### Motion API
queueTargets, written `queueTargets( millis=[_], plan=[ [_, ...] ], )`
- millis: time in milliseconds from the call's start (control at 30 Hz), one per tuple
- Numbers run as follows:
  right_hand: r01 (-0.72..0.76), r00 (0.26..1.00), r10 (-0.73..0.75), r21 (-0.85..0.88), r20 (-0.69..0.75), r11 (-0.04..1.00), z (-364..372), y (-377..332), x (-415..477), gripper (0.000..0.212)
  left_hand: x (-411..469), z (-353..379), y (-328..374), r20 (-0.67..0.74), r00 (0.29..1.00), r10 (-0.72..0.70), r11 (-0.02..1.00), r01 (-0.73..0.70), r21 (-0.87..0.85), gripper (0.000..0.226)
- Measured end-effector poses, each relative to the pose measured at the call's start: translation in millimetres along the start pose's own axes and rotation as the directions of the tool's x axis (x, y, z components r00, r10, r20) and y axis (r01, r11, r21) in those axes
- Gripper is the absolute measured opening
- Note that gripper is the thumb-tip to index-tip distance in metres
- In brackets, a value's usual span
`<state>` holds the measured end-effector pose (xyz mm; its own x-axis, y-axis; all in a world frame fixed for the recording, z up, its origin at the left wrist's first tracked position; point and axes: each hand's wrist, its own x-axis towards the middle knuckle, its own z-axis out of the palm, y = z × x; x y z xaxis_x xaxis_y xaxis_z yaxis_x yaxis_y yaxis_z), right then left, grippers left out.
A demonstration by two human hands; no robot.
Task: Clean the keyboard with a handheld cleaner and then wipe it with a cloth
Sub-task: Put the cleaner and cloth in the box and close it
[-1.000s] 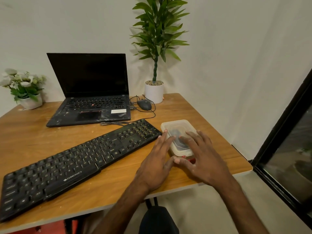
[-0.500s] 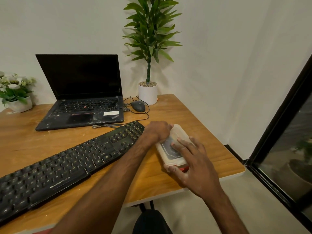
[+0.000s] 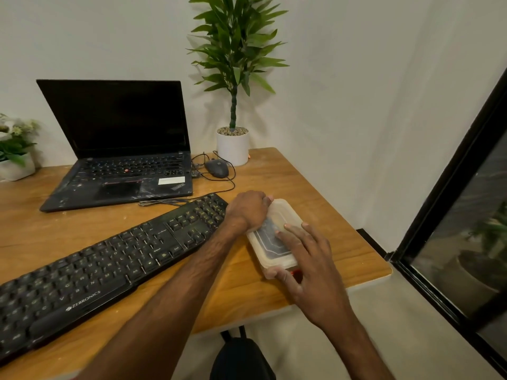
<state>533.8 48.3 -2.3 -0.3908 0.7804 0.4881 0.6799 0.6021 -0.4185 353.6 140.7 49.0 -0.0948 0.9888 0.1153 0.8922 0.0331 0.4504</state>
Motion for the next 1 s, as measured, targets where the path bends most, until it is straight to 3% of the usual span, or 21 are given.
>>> queueTargets(
  millis=[100,200,333,567,1000],
  plan=[
    [-0.029,0.999,0.028,-0.033,-0.015,0.999,-1.7,-4.4,-2.8,0.072,-13.3,-3.8,3.2,-0.208,0.978,-0.026,0.998,0.015,-0.053,0.027],
    [-0.097,0.995,0.099,-0.079,0.024,0.992,-2.0,-11.1,3.7,0.077,-36.1,-9.4,6.9,-0.321,0.945,0.066,0.997,-0.073,-0.010,0.035],
    [-0.176,0.982,0.183,-0.129,0.044,0.976,3.8,-7.2,33.5,0.065,-66.5,-2.4,-6.3,-0.326,0.936,0.132,0.991,-0.120,0.057,0.047],
    [-0.187,0.980,0.194,-0.141,0.034,0.972,36.0,17.9,107.3,0.051,-78.1,31.0,-22.3,-0.194,0.972,0.131,0.952,-0.069,0.298,0.065],
    [-0.095,0.995,0.098,-0.154,0.015,0.984,84.4,35.7,177.0,0.049,-79.5,36.6,-27.4,-0.238,0.967,0.096,0.977,-0.045,0.210,0.067]
  ],
)
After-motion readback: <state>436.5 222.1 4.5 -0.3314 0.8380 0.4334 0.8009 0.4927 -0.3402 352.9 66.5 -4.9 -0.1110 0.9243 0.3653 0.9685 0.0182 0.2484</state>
